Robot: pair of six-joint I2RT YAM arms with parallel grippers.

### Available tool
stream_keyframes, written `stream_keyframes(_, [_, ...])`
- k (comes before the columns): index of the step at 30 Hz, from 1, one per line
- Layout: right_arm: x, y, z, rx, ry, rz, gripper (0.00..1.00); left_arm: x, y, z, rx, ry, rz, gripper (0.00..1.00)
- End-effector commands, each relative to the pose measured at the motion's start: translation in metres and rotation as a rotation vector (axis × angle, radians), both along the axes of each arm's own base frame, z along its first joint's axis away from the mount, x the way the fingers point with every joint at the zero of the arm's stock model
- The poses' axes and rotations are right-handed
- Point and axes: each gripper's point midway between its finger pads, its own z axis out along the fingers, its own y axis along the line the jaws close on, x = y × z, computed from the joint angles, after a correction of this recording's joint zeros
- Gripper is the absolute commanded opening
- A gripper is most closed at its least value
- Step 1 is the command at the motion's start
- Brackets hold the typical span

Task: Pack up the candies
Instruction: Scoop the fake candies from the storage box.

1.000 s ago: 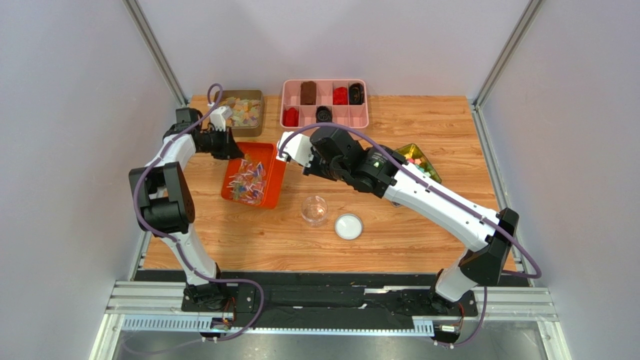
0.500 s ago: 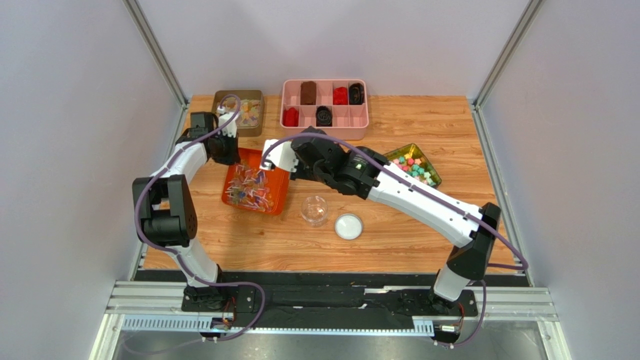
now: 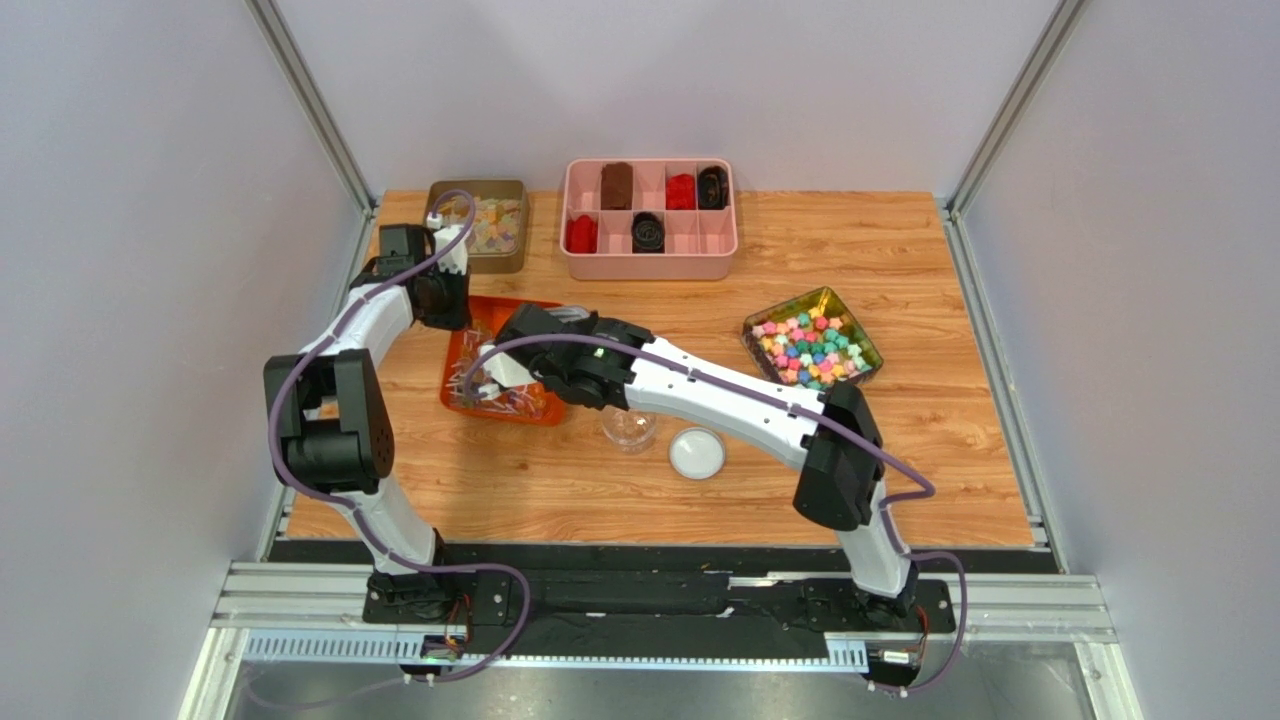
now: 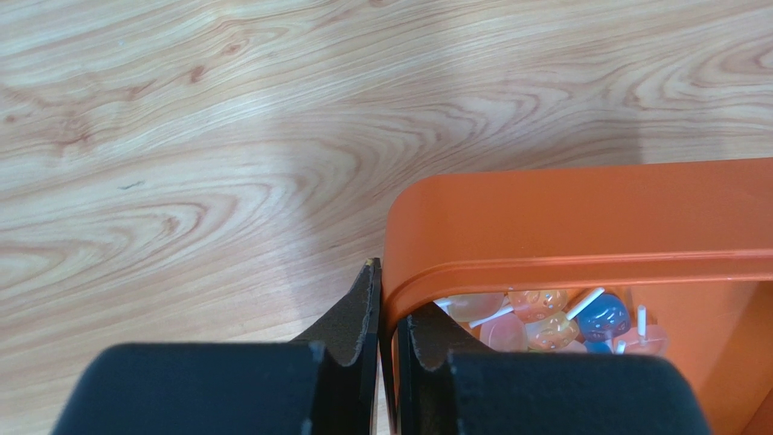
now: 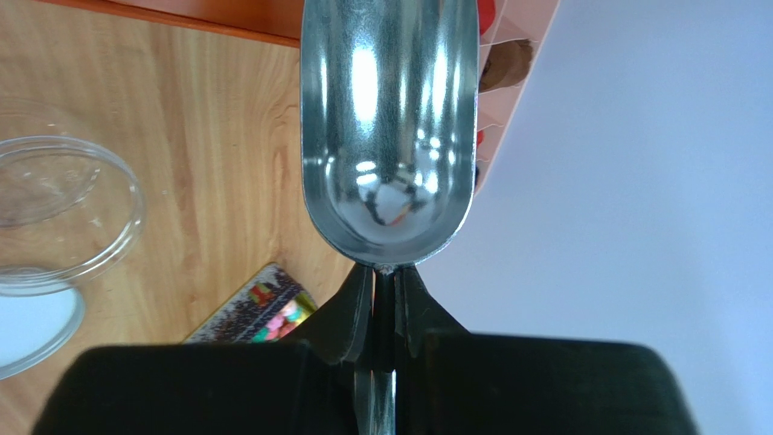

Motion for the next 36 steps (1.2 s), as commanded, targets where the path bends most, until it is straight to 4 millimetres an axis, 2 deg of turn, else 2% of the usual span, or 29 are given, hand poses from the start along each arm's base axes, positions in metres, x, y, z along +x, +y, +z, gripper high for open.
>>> stream_keyframes(1, [0.013,0.012,0.038,-0.08,-0.148,0.034,0.0,0.012,0.004,0.031,0.011,-0.09,0.068,0.0])
stream_keyframes(3, [0.014,0.018,0.028,-0.143,-0.154,0.064,0.0,0.012,0.006,0.03,0.032,-0.094,0.08,0.0])
stream_keyframes(5, [0.014,0.024,0.027,-0.189,-0.166,0.094,0.0,0.012,0.006,0.031,0.047,-0.099,0.088,0.0])
stream_keyframes(6, [0.015,0.027,0.018,-0.217,-0.16,0.104,0.0,0.012,0.006,0.033,0.051,-0.105,0.087,0.0])
stream_keyframes(7, [0.016,0.029,0.019,-0.229,-0.166,0.113,0.0,0.011,0.005,0.033,0.054,-0.105,0.086,0.0])
stream_keyframes(8, [0.018,0.032,0.011,-0.264,-0.166,0.123,0.0,0.012,0.005,0.036,0.056,-0.117,0.086,0.0])
stream_keyframes(10, [0.021,0.037,0.012,-0.276,-0.174,0.13,0.0,0.01,0.003,0.04,0.058,-0.129,0.082,0.0])
stream_keyframes(11, [0.022,0.04,0.005,-0.294,-0.17,0.135,0.0,0.01,0.001,0.043,0.056,-0.136,0.077,0.0])
stream_keyframes(20, [0.033,0.047,-0.022,-0.43,-0.18,0.166,0.0,0.006,-0.005,0.045,0.039,-0.147,0.056,0.0])
stream_keyframes(22, [0.036,0.048,-0.021,-0.44,-0.193,0.161,0.0,0.006,-0.005,0.047,0.036,-0.151,0.055,0.0])
stream_keyframes(26, [0.042,0.05,-0.03,-0.492,-0.203,0.165,0.0,0.005,-0.007,0.051,0.037,-0.165,0.049,0.0])
stream_keyframes(31, [0.049,0.06,-0.022,-0.488,-0.25,0.15,0.0,0.004,-0.007,0.052,0.042,-0.173,0.052,0.0])
stream_keyframes(36, [0.047,0.057,-0.037,-0.534,-0.229,0.172,0.0,0.004,-0.01,0.054,0.034,-0.178,0.044,0.0])
